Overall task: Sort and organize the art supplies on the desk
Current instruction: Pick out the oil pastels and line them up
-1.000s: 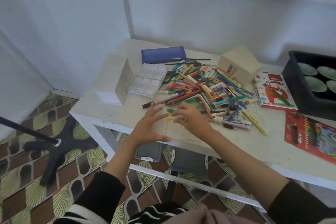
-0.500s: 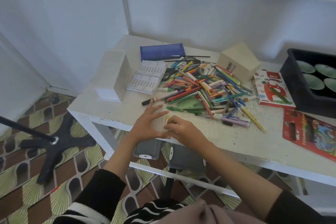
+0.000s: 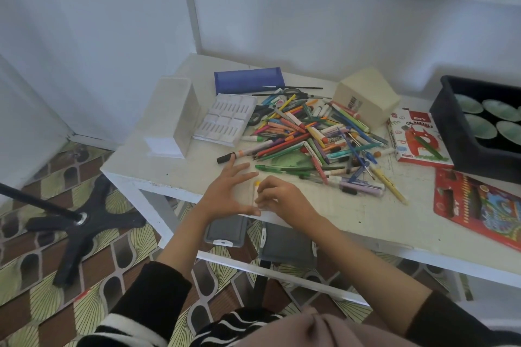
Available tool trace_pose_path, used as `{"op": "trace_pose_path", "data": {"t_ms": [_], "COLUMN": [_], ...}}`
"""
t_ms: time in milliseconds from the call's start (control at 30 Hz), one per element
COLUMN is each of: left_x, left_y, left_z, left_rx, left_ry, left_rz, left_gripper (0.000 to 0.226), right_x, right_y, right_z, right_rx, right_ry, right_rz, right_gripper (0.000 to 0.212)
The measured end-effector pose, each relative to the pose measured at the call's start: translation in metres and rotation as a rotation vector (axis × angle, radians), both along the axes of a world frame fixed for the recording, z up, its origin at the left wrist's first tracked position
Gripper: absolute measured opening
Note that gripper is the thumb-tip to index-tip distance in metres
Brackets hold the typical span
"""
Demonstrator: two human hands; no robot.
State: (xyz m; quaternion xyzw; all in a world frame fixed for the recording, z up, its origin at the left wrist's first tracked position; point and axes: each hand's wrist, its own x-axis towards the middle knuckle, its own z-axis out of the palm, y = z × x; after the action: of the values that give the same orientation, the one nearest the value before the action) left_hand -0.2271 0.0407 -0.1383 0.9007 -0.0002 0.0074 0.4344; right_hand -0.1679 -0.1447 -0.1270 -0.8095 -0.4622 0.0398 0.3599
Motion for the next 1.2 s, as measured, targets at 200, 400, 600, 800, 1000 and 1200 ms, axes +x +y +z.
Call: {"op": "trace_pose_path", "data": {"t_ms": [200,400,600,800,1000,1200], "left_x": [0.000,0.000,0.000,0.002,0.005,0.008], "left_y": [-0.001,-0.002,-0.006,-0.009,-0.006,-0.010], "left_z": [0.001,0.002,0.002,0.003,0.003,0.002], "left_rx": [0.025,0.068,0.118,0.164,0.168,0.160], "left_ry": [-0.008,-0.007,0.017,0.057,0.110,0.182], "left_rz": [0.003,0.012,0.021,0.003,-0.027,-0.028], "left_gripper": [0.101,0.100,0.102,0.090,0.089,0.093], "right_x": [0.000,0.002,0.012,0.078,0.142,0.155], "right_y": [-0.002,-0.009,-0.039,-0.124,-0.191,-0.194], "right_z": [0.001,0.007,0.015,0.040,0.047,0.039], "right_rx": [-0.040,-0.041,-0.038,-0.065,-0.519,-0.690], "right_ry": [-0.018,-0.020,-0.071,-0.237,-0.147,-0.169], "right_rz": [0.039,0.078,-0.021,-0.564,-0.879,-0.727], "right_gripper": [0.006,0.008,0.021,0.017,0.035,0.029]}}
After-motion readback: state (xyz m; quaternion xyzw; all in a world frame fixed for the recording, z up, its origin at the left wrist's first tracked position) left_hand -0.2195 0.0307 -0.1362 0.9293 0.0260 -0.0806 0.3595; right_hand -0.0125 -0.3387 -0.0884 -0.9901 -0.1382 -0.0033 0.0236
